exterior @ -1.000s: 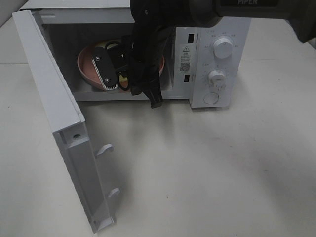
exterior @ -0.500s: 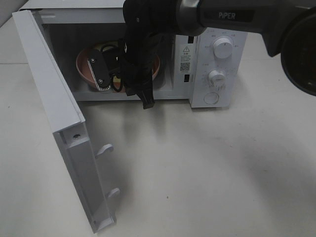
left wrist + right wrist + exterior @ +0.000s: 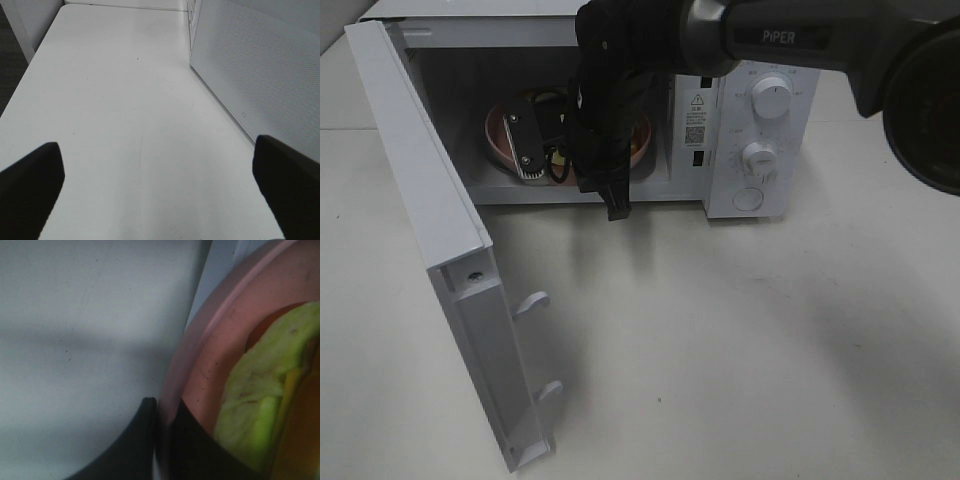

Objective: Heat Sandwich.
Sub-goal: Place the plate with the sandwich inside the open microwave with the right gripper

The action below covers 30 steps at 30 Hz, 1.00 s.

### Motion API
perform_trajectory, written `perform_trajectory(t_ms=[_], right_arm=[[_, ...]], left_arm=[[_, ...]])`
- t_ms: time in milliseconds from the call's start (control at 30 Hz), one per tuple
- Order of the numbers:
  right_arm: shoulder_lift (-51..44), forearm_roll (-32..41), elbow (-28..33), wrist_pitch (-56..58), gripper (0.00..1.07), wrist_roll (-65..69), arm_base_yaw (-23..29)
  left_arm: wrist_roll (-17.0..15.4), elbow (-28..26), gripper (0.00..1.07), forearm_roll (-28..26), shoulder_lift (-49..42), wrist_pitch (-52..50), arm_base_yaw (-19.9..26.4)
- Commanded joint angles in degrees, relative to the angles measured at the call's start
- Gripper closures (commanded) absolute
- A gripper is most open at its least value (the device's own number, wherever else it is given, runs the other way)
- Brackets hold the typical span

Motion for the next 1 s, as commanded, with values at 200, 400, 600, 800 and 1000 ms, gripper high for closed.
perform_trajectory(t_ms=[200,400,600,800,1000], right_arm=[[-0.06,-0.63,-0.74,-2.23,0.71,1.72,-0.17],[-0.06,-0.57,-0.74,-1.95,0.35,3.09,-0.17],[-1.15,-0.46,-0.63,-1.60,0.28,4.76,-0.52],[-2.64,0.63,-0.63,-1.89,0.31,4.76,-0.63],[-2.69,0.63,-0.63,-1.95,0.31,5.61,-0.63]], left_arm=[[-0.06,0.23,0.09,-0.34,-1.66,-0.23,0.11],[-0.06,0.23,0.09,-0.34,-1.66,-0.23,0.11],[-0.06,0.23,0.09,-0.34,-1.66,-0.23,0.11],[-0.06,0.23,0.09,-0.34,-1.66,-0.23,0.11],[-0.06,0.23,0.09,-0.34,-1.66,-0.23,0.11]])
